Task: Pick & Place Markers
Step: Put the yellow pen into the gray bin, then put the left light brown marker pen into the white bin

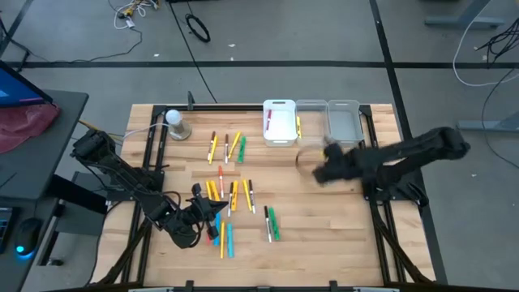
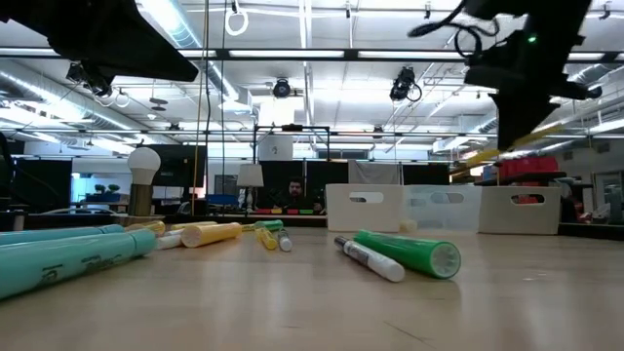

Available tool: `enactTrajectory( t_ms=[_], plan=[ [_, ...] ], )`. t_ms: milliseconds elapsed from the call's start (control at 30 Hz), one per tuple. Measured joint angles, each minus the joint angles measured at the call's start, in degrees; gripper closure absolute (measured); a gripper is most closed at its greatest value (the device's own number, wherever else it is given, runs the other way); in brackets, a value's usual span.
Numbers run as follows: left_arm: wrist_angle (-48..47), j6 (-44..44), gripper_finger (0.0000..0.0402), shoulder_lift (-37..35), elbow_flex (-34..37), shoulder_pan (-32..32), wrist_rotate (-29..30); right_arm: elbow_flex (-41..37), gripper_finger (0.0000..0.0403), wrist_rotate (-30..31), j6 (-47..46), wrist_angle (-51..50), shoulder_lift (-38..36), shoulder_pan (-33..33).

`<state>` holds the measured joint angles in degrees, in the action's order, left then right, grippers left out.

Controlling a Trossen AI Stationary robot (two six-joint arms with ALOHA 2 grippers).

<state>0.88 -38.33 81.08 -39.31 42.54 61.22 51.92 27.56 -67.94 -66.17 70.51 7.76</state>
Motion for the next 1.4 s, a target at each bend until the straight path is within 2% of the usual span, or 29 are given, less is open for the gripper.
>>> enactTrajectory(
  t_ms=[133,300,400,533,667,967,1200,1400],
  plan=[
    [0.0,0.0,0.0388,0.0,0.0,0.0,0.0,0.1,0.0388,-5.5,11.2,-3.0,-2.9,-17.4],
    [0.0,0.0,0.0388,0.0,0.0,0.0,0.0,0.1,0.0385,-9.8,27.6,3.2,-1.2,-38.1],
    [0.0,0.0,0.0388,0.0,0.0,0.0,0.0,0.2,0.0386,-12.1,35.4,8.2,1.8,-47.8],
    [0.0,0.0,0.0388,0.0,0.0,0.0,0.0,0.2,0.0387,-12.3,41.0,13.1,6.7,-56.1],
    [0.0,0.0,0.0388,0.0,0.0,0.0,0.0,0.2,0.0384,-14.5,43.7,17.1,11.8,-60.1],
    [0.0,0.0,0.0388,0.0,0.1,0.0,0.0,0.2,0.0372,-14.6,44.0,26.0,18.8,-60.6],
    [0.0,0.0,0.0388,0.0,0.1,0.0,0.0,0.3,0.0334,-14.6,43.4,26.5,18.5,-60.6],
    [0.0,0.0,0.0388,0.0,0.1,0.0,0.0,0.3,0.0299,-14.2,45.9,26.5,14.4,-60.6]
  ],
)
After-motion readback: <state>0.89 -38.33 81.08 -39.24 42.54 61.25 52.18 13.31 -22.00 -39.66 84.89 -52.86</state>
